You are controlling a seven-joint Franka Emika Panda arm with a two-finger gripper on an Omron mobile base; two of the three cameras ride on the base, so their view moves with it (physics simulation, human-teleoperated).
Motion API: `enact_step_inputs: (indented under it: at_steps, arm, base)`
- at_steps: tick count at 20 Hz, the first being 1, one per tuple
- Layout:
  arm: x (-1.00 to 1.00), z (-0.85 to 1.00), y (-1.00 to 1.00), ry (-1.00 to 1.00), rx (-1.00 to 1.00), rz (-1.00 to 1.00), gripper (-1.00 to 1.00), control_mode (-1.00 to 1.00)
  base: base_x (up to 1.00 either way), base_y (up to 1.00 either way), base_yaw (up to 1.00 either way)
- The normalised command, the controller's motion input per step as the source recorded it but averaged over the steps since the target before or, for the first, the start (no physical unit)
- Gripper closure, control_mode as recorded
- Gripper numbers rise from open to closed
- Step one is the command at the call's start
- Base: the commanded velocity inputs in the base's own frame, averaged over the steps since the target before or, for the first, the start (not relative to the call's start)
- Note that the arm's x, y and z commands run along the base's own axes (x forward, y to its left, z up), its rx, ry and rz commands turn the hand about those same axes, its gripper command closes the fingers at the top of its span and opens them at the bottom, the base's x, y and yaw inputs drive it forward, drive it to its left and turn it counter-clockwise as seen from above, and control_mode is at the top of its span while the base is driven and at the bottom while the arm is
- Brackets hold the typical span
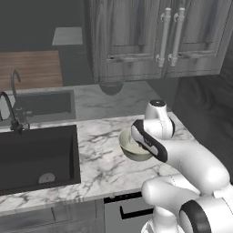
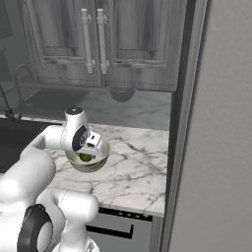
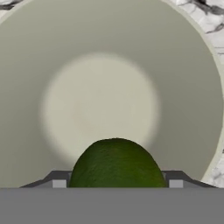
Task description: Take the peach, lime, and potato from the freezer and place them in the bowl on the counter.
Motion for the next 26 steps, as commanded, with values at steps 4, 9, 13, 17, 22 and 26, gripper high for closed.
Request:
enact_step_inputs:
  at_steps: [4, 9, 13, 17, 22, 26]
  arm:
    - [0.08, -0.07, 0.02, 0.00, 0.00, 0.00, -1.00, -1.00]
    - [0.01, 0.00, 0.00, 0.00, 0.00, 0.00, -1.00, -1.00]
    - [0.00, 0.00, 0.00, 0.00, 0.00, 0.00, -1.00, -1.00]
    - [0.00, 0.00, 0.00, 0.00, 0.00, 0.00, -1.00, -1.00]
    - [0.00, 0.13, 0.00, 0.00, 0.00, 0.00, -1.00, -1.00]
    - [-0.19, 0.55, 0.00, 0.00, -0.04, 0.00, -1.00, -1.00]
  base:
    - [0.00, 0.00, 0.00]
    - [0.00, 0.00, 0.00]
    - [0.00, 0.00, 0.00]
    - [0.00, 0.00, 0.00]
    - [0.00, 0.00, 0.00]
    - [0.00, 0.00, 0.00]
